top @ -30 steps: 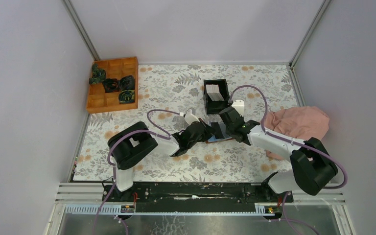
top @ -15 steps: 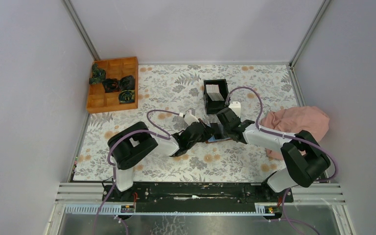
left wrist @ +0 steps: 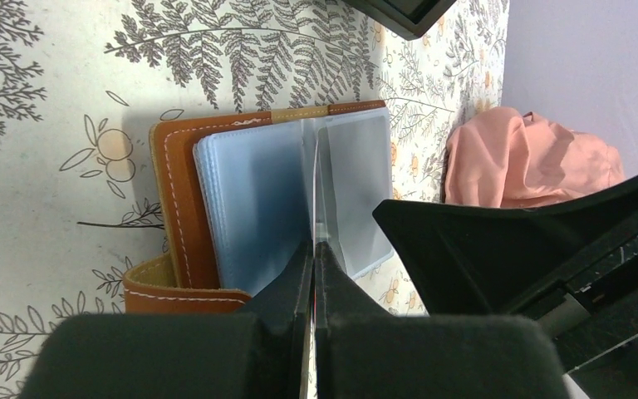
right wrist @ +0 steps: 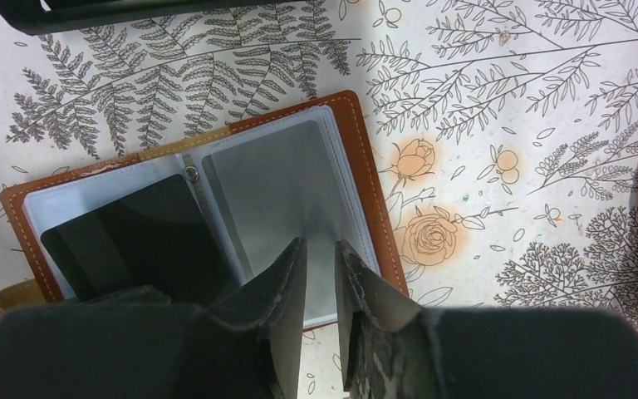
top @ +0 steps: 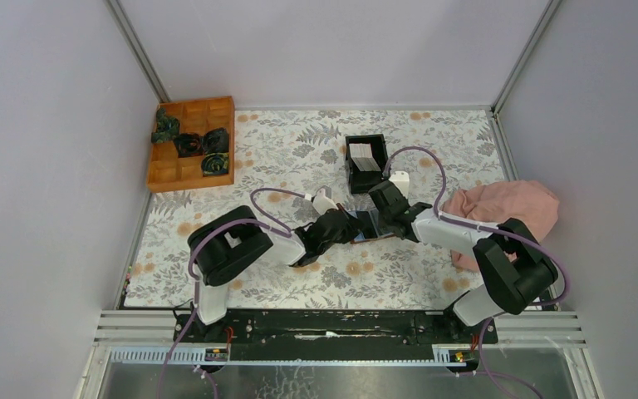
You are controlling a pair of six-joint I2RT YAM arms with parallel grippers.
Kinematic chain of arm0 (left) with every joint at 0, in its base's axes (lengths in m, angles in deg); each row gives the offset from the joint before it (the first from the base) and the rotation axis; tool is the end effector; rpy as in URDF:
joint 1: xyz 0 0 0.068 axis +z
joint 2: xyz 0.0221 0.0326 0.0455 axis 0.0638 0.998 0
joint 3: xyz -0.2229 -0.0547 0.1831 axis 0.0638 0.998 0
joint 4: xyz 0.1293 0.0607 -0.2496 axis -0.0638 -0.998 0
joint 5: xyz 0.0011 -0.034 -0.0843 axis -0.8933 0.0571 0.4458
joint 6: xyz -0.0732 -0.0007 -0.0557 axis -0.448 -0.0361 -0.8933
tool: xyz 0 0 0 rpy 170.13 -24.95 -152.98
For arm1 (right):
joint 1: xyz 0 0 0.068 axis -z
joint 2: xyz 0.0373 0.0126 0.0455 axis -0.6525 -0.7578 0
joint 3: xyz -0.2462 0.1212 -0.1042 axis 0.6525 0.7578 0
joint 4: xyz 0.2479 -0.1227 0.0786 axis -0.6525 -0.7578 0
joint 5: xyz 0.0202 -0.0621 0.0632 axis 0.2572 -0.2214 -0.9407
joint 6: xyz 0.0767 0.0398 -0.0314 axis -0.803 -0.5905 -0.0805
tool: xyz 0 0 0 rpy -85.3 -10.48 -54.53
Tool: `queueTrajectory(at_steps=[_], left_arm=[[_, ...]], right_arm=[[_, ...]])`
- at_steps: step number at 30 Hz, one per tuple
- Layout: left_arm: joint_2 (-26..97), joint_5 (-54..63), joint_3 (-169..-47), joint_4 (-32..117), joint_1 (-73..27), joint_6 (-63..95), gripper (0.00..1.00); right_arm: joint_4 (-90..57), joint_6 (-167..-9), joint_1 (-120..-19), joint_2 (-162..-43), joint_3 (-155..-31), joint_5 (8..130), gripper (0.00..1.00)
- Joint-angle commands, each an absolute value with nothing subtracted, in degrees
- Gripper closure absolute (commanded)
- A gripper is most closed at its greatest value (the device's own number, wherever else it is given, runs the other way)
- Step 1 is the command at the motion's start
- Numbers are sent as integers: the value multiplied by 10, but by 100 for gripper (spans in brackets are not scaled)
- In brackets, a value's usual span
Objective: Put the credit cards into the card holder
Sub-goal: Turn over the card slot in the card holder.
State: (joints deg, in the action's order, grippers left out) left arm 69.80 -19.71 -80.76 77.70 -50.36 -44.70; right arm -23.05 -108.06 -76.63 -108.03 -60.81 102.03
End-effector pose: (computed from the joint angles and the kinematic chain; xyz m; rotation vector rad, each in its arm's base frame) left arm 0.2665 -0.3282 0.0894 -0.5364 2.1523 -1.0492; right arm 0.2943 0.1687 0.1408 0.0075 2.3384 -0.0185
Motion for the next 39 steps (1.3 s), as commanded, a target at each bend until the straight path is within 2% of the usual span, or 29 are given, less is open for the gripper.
queueTrajectory(at_steps=[1, 21, 39], left_arm=[[713, -200, -816, 802, -504, -448, 100], [744, -143, -769, 927, -477, -518, 100], [742, -127, -770, 926, -472, -520, 100]], right_arm=[[-213, -1091, -755, -1087, -614, 1005, 75], [-200, -1102, -725, -1115, -598, 966, 75], [-198, -1101, -721, -1113, -591, 963, 75]])
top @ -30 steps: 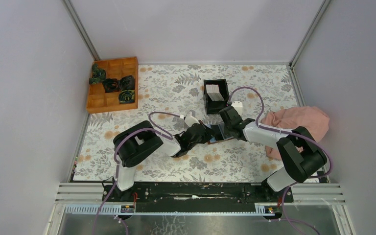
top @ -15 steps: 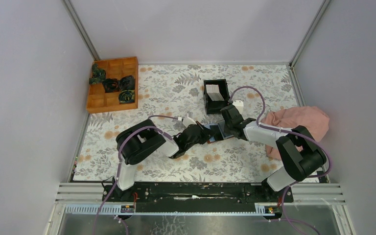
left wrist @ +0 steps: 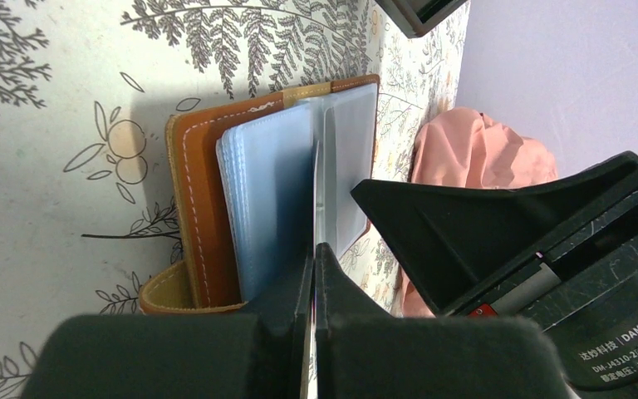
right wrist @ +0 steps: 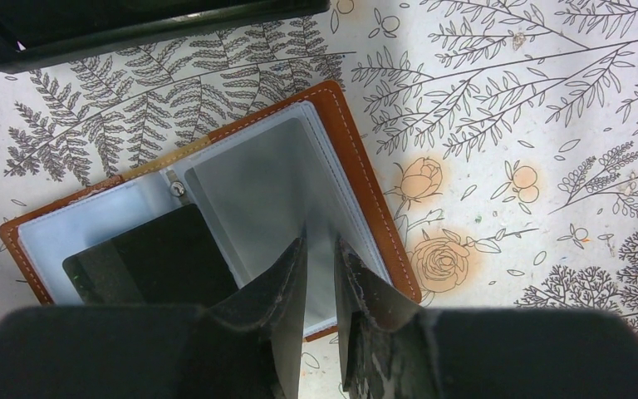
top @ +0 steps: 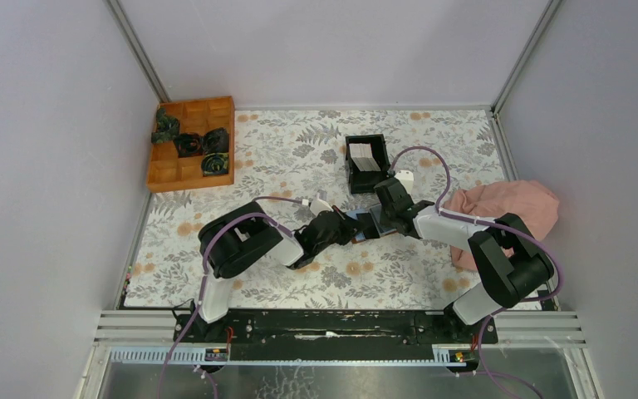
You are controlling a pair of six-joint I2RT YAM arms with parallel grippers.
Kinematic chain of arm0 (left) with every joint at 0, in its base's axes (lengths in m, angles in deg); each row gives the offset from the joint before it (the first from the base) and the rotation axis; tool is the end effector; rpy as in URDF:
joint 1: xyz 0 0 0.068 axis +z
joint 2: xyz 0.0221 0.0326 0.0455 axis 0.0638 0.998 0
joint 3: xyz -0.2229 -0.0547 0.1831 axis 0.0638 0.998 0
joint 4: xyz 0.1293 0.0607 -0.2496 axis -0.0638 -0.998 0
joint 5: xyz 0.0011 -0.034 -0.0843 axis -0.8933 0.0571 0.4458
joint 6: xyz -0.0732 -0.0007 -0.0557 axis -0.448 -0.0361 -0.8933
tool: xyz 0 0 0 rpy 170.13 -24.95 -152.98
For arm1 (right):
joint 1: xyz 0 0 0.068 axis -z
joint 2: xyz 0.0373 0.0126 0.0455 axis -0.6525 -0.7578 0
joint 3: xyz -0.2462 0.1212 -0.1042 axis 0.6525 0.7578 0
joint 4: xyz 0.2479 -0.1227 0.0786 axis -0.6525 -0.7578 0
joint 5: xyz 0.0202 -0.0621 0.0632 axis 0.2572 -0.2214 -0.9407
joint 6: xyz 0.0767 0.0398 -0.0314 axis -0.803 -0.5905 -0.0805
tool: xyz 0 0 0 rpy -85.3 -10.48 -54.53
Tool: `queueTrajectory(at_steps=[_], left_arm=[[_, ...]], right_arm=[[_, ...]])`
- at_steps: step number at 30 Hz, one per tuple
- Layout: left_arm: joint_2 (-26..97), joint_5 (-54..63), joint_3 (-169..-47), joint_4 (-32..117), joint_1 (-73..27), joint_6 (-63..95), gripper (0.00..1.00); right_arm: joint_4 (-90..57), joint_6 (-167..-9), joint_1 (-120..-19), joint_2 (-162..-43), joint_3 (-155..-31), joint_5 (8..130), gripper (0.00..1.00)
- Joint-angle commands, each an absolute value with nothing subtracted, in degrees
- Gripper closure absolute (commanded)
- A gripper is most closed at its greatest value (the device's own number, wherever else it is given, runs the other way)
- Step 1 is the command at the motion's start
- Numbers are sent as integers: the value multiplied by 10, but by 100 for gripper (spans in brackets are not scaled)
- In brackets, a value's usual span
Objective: Put the credit cards into the card holder
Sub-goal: Turn over the card slot in the card holder.
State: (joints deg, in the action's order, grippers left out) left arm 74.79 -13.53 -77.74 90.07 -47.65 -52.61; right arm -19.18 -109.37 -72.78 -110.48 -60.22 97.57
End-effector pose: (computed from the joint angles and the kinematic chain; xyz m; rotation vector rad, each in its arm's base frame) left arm 0.2734 -0.3186 0.0681 -0.6763 2.1210 -1.2517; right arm 0.3083 0.1576 0.1282 0.0831 2.3589 0.0515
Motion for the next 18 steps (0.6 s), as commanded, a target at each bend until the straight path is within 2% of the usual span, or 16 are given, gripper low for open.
queueTrajectory(at_steps=[1, 18], left_arm=[[740, -128, -763, 929, -472, -521, 100], [728, -123, -737, 998, -471, -531, 100]], right_arm=[[-198, -1101, -721, -1113, -591, 962, 75], [-202, -1098, -719, -1117, -596, 961, 75]])
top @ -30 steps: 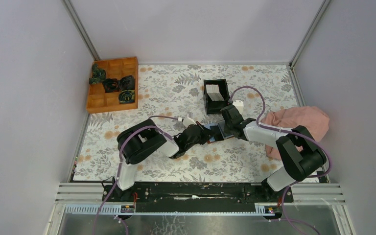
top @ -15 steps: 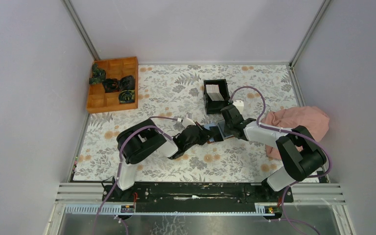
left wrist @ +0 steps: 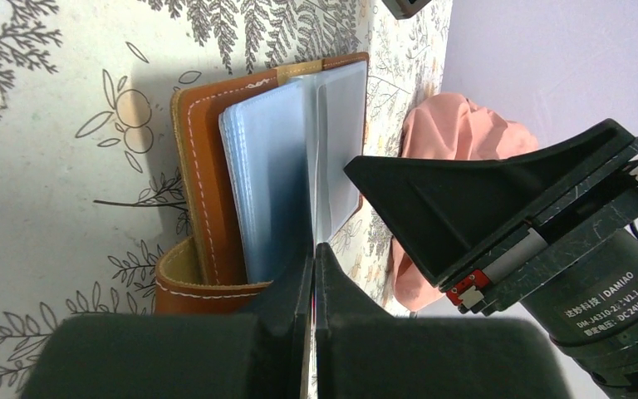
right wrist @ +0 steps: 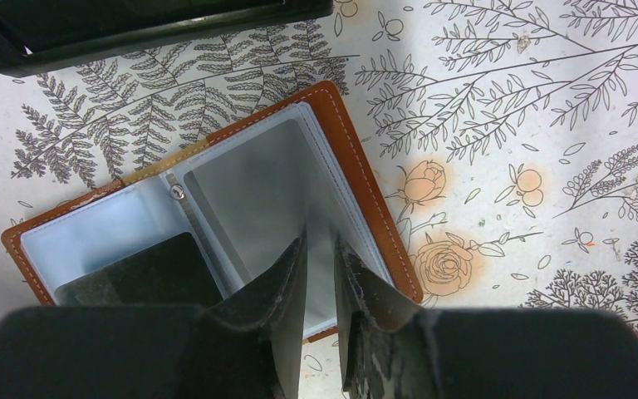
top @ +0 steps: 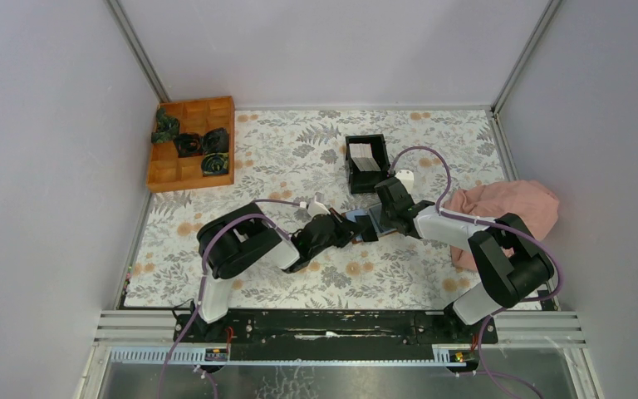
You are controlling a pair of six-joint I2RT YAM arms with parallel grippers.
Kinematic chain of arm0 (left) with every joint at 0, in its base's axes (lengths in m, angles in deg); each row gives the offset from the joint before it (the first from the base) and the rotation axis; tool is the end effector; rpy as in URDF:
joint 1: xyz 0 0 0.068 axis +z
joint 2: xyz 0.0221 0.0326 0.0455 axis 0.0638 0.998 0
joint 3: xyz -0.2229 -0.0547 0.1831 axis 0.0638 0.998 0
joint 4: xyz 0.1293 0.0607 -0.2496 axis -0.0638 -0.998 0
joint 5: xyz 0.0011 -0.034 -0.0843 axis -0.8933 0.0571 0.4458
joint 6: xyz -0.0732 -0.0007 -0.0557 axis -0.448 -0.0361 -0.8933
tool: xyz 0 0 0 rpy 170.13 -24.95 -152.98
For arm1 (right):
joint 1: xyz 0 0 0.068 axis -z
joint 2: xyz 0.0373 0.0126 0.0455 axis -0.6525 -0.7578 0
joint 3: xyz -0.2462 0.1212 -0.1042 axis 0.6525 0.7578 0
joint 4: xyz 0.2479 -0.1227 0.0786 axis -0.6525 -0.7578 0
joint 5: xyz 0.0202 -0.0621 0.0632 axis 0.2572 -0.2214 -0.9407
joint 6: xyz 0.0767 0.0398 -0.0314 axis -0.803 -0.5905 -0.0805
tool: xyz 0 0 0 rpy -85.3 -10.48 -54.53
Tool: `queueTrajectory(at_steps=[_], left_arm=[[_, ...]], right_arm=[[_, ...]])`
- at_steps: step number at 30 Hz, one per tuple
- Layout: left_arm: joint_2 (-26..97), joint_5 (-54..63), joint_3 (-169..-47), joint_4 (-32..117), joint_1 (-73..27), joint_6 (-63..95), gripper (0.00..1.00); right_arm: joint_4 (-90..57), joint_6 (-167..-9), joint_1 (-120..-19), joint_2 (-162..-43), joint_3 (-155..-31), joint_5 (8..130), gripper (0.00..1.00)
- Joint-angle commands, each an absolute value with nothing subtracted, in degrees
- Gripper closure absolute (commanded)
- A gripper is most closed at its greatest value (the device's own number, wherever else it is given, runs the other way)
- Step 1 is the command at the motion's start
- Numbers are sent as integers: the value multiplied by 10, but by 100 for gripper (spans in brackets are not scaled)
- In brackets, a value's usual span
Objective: Put the credit cards into the card holder
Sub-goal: Turn over the card slot in the card holder, then insert the credit card into the card holder.
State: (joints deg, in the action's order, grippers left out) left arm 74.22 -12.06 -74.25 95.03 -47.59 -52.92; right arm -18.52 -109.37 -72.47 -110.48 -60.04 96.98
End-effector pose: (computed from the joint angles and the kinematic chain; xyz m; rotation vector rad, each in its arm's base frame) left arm 0.2641 -0.3098 0.0676 -0.6635 2.1050 -1.3065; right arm 0.3093 0.1570 0.1280 0.0868 2.3559 0.0653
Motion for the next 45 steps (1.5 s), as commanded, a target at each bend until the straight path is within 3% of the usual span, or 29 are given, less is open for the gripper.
queueTrajectory(at_steps=[1, 45], left_arm=[[728, -125, -737, 999, -471, -531, 100], [758, -149, -792, 927, -467, -526, 100]], right_arm=[[-202, -1099, -719, -1117, -597, 961, 75], [-201, -1097, -718, -1117, -595, 958, 75]])
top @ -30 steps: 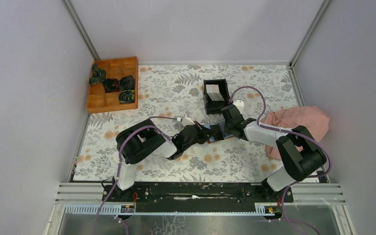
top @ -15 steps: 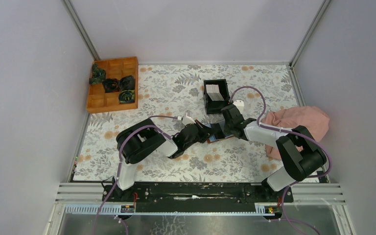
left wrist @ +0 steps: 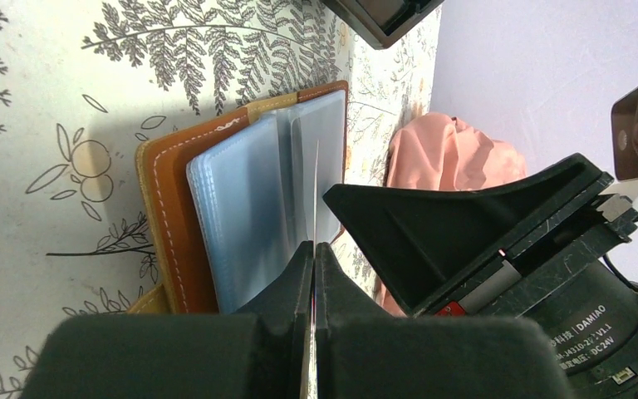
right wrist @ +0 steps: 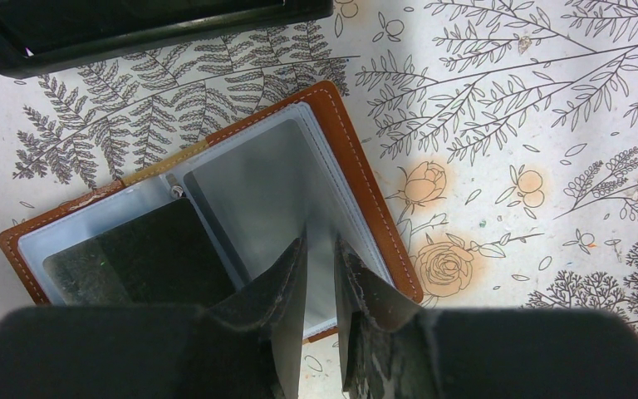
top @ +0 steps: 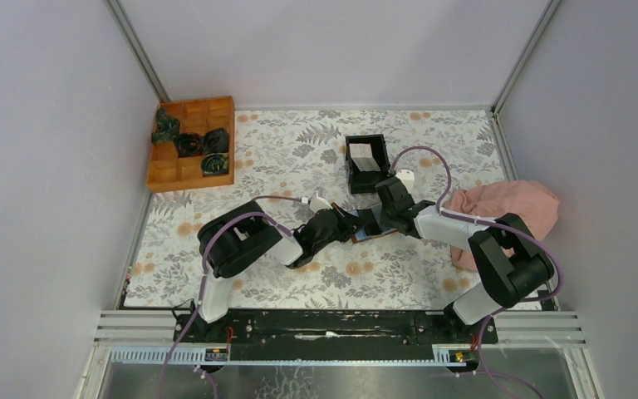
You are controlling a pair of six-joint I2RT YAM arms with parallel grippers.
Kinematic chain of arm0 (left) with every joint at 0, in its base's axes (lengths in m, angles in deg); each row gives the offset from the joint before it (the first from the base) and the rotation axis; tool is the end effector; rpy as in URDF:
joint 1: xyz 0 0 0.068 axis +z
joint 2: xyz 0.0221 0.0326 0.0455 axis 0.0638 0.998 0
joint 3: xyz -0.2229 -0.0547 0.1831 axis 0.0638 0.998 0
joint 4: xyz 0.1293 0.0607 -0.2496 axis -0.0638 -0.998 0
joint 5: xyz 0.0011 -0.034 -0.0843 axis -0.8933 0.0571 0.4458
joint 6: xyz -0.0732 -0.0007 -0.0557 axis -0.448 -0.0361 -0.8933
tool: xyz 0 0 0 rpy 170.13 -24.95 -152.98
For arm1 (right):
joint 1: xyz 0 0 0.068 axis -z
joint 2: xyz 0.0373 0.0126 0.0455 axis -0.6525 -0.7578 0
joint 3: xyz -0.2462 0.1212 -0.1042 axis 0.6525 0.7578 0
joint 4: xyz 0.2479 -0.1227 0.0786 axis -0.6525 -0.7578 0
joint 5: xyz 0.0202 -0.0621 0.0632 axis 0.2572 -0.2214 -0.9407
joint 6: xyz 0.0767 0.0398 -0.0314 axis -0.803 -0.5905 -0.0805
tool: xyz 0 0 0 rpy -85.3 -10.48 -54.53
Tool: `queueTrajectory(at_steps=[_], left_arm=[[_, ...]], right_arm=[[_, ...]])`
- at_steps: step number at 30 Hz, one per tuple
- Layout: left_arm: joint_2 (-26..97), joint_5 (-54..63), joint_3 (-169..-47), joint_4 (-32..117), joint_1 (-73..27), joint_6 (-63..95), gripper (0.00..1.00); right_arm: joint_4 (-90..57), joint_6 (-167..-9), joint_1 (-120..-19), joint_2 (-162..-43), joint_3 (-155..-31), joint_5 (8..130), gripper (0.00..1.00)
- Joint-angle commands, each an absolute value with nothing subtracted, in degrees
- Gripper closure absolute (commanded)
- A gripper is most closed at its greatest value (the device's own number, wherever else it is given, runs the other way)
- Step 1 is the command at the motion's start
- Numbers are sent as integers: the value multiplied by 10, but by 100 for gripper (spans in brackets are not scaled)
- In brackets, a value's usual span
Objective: Put the credit cards into the card holder
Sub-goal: Insert the credit card into the card holder.
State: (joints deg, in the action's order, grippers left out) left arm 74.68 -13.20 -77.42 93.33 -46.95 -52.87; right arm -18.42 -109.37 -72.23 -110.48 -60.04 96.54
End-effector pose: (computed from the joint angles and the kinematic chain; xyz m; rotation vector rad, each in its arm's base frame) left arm 0.2780 -0.3170 0.0755 -0.6820 2.0694 -1.3014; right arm 0.3099 0.1564 0.1280 0.0888 2.3574 0.0725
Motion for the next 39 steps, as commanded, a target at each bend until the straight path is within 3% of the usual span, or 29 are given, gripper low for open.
queueTrajectory(at_steps=[1, 39], left_arm=[[759, -149, -793, 924, -467, -528, 100], [781, -162, -817, 897, -471, -550, 100]], right_arm=[[-200, -1097, -718, -1117, -595, 957, 75], [-200, -1096, -718, -1121, -598, 952, 75]])
